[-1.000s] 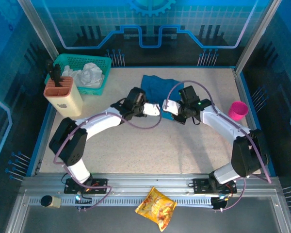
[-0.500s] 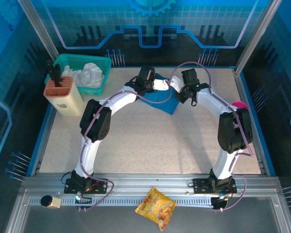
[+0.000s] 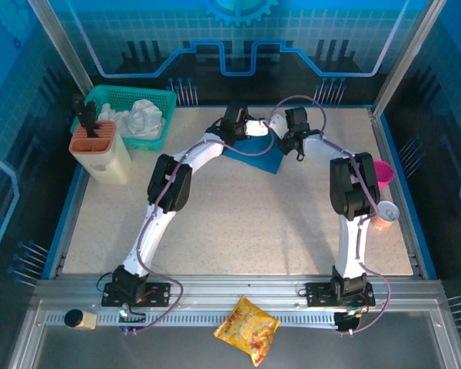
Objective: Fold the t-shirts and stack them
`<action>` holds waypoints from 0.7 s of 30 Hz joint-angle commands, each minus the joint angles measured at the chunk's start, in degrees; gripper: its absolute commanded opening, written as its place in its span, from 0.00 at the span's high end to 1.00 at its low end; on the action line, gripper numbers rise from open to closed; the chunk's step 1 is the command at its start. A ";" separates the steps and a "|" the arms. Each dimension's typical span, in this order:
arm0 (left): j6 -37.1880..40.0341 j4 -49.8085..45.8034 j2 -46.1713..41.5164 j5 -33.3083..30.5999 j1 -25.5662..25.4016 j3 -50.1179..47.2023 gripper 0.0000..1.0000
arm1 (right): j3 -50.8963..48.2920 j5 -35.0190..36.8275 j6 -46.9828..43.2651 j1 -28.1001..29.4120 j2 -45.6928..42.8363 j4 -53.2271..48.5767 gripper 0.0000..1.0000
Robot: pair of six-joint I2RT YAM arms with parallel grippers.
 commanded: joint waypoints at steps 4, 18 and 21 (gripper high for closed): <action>-1.21 4.82 3.29 -3.23 1.52 3.79 1.00 | 3.17 4.28 1.66 -0.64 3.91 4.27 1.00; -0.94 10.17 5.32 -7.78 3.19 4.81 0.52 | 13.58 6.15 6.69 -0.99 13.30 4.84 0.76; -2.73 13.49 5.48 -10.47 3.56 5.02 0.17 | 17.68 6.68 10.11 -0.99 15.56 3.40 0.50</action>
